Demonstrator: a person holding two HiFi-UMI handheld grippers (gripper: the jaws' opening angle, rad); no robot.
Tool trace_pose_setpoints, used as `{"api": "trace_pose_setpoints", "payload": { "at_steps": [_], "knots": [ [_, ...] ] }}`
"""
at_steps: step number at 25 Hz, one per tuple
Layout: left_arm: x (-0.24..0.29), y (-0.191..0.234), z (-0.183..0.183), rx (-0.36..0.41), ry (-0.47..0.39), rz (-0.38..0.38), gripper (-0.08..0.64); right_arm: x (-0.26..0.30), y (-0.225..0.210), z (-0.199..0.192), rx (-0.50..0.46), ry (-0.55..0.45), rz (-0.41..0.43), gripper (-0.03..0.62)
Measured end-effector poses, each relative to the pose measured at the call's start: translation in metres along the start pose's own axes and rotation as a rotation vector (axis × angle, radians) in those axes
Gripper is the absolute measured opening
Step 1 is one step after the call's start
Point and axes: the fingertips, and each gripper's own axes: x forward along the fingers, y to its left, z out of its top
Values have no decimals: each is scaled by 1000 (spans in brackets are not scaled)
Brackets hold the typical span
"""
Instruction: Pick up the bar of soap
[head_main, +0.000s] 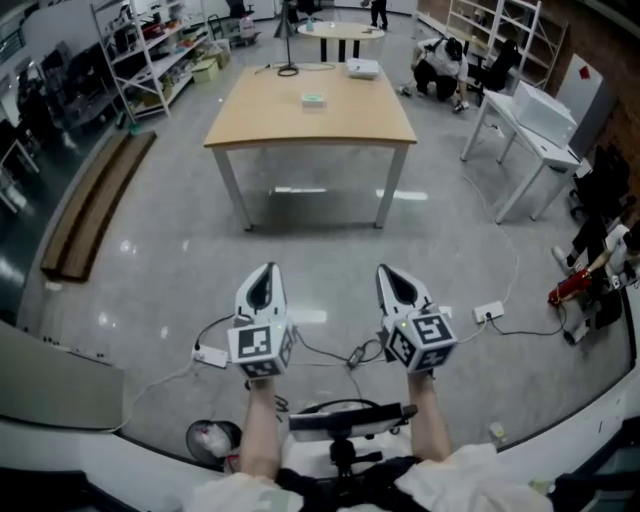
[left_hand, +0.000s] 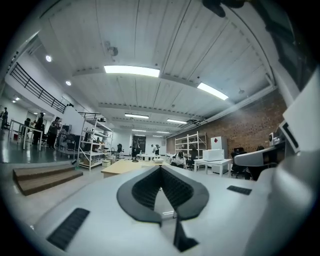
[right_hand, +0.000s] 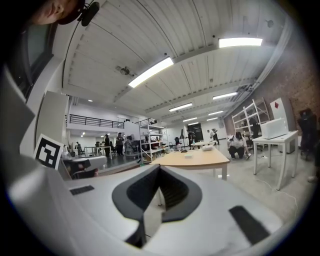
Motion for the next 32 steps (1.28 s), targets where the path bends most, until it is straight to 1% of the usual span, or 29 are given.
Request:
{"api": "trace_pose_setpoints", "payload": {
  "at_steps": [3, 6, 8, 11, 13, 16, 17, 19, 22, 25, 27, 28, 30, 32],
  "knots": [
    [-3, 14, -2, -21, -11, 2, 6, 8, 12, -2, -2, 4, 12, 5],
    [-4, 33, 4, 10, -16, 8, 6, 21, 21, -5, 26, -2, 14, 5],
    [-7, 53, 10, 17, -38, 16, 6, 31, 31, -7, 49, -9, 17, 5],
    [-9, 87, 8, -30, -47, 26, 6, 45, 48, -18, 94, -2, 20, 5],
    [-2, 103, 4, -55, -38, 36, 6, 52, 57, -24, 89, 16, 23, 5],
    [22, 116, 6, -82, -35, 41, 6, 64, 50, -22, 34, 44, 6, 5],
    [31, 117, 6, -88, -37, 37, 6, 68, 43, -22, 31, 46, -9, 5],
    [52, 118, 5, -100, -40, 22, 6, 81, 24, -22, 57, 43, -35, 5],
    [92, 119, 2, -86, -30, -18, 6, 116, -3, -26, 116, 30, -59, 5],
    [148, 122, 3, -43, -41, -57, 6, 178, -39, -24, 145, -7, -57, 5],
    [202, 125, 8, -28, -56, -65, 6, 232, -75, -16, 138, -27, -66, 5],
    [232, 128, 8, -28, -50, -61, 6, 258, -94, -13, 130, -21, -69, 5],
    [297, 139, 11, -44, -40, -42, 6, 311, -126, -6, 100, 0, -39, 5],
    [365, 151, 16, -77, -37, -34, 6, 368, -160, -1, 65, 24, 0, 3]
  ]
}}
